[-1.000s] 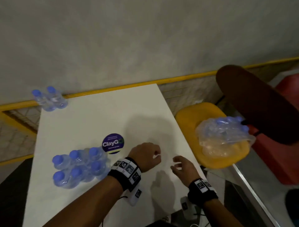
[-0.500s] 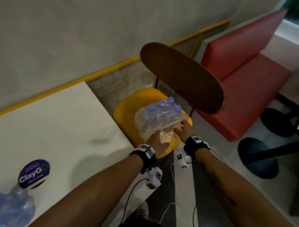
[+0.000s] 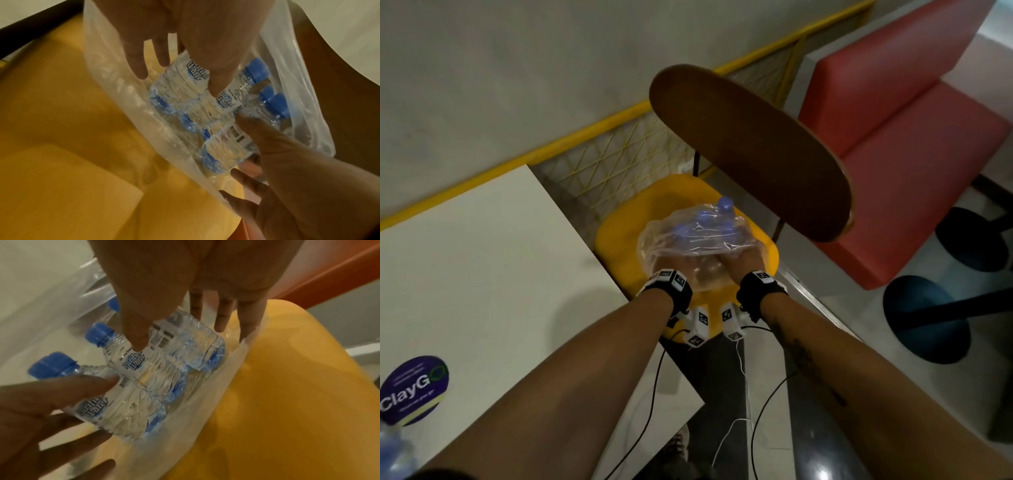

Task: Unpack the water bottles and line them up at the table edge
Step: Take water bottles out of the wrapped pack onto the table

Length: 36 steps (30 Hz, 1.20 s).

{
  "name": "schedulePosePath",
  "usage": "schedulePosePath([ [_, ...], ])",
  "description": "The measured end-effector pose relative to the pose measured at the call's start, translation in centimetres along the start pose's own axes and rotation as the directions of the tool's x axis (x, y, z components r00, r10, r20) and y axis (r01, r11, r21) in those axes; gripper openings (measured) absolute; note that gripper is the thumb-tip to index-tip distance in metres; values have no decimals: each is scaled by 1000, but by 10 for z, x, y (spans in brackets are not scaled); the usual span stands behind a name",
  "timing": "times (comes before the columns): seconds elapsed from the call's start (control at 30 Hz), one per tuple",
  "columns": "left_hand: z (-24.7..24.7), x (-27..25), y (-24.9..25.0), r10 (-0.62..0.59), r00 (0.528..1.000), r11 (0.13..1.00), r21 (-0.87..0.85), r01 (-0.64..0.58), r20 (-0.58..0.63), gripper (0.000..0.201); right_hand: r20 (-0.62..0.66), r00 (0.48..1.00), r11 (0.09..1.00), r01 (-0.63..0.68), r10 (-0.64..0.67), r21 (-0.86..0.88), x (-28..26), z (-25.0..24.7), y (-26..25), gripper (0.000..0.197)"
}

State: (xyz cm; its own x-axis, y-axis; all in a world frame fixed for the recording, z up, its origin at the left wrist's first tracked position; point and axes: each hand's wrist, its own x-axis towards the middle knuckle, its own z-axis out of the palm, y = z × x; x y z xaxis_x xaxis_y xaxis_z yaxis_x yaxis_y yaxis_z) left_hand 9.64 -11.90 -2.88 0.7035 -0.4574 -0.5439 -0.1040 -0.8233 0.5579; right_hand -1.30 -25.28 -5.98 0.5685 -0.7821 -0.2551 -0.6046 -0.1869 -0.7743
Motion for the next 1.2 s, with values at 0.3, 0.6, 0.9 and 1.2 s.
schedulePosePath([
  [0.3,12,10,-23,248,964,899,348,-266,97,26,155,979,916,183,-135,-357,-23,-18,1,73],
  [0.6,-37,-139,-29,508,849,839,138,-526,148,56,109,968,948,245,-227,-202,-135,-51,11,64],
  [0.9,-175,-224,-199,432,887,887,256,-384,-164,64,397,830,830,504,-391,-237,-264,35,-65,53],
  [1.2,-279,-255,-376,218,904,929,363,-76,-368,51,731,558,744,660,-393,-104,-344,241,-151,54],
])
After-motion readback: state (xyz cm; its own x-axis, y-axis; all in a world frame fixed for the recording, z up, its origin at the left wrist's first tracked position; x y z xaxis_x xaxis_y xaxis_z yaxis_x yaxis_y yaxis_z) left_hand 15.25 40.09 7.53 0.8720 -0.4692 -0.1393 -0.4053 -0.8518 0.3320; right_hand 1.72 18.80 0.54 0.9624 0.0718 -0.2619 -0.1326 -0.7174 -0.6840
